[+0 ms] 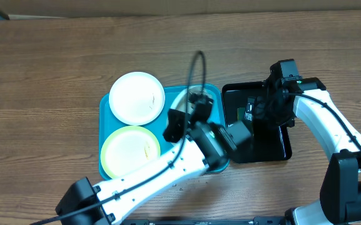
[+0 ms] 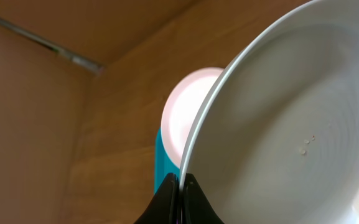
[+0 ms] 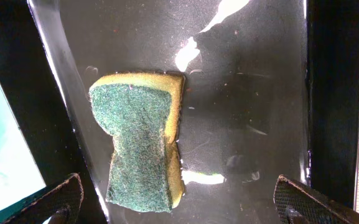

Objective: Clean dirty plates on tray and stack at the side
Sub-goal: 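Lift the cleaned white plate off the teal tray with the left gripper, then carry the white plate left and set it on the table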

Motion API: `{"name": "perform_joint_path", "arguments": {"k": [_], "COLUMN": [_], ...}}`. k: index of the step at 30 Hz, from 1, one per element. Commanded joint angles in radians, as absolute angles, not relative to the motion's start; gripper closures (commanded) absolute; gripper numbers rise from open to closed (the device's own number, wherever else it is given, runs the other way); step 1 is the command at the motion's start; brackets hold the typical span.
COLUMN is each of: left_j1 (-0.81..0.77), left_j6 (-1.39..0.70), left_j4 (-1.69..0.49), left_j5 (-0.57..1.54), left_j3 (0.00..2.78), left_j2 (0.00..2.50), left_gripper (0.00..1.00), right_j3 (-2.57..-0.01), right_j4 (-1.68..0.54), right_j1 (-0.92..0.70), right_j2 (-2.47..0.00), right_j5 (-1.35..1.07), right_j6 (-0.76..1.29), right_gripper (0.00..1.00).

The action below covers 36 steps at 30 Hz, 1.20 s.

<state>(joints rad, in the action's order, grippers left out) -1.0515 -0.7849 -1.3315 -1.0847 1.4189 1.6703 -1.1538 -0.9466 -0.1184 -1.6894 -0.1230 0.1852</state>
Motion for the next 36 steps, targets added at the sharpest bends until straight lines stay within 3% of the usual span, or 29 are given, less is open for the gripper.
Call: {"name": "perform_joint_path", "arguments": {"k": [1,8,13,22,29,36], "left_j1": [-1.110,-1.129,-1.162,-1.195,-1.143,-0.864], "left_j6": [-0.892,-0.897,-0.877,-0.759,-0.804,-0.744], "left_j4": [-1.335,-1.336,-1.357,-1.358,-1.339,-1.254], "left_j5": [-1.208,-1.227,-1.377,-1.371,-1.206,-0.902], "left_j3": [1.444,1.444,1.445,1.444,1.444,1.445], "left_j2": [1.664,1.664,1.664,1.664,1.664,1.664], "left_gripper": [0.96,0.96,0.96,0.95,0.96,0.95], "right_j3": [-1.173,-1.173,-1.173,-1.173,-1.173,-1.173], "right_j4": [-0.944,-0.944,-0.944,-0.944,-0.944,-0.944], "right_j1": [-0.115,-0.115,-0.115,-0.115,-0.115,-0.115], "right_j2": [-1.676,-1.676,-1.676,-1.676,-1.676,-1.676], "right_j5": [-0.113,-0.113,-0.113,-0.113,-0.113,-0.113], "right_j6": [0.186,0.186,0.186,0.186,0.186,0.186], "right_gripper": [0.00,0.00,0.00,0.00,0.00,0.00]}}
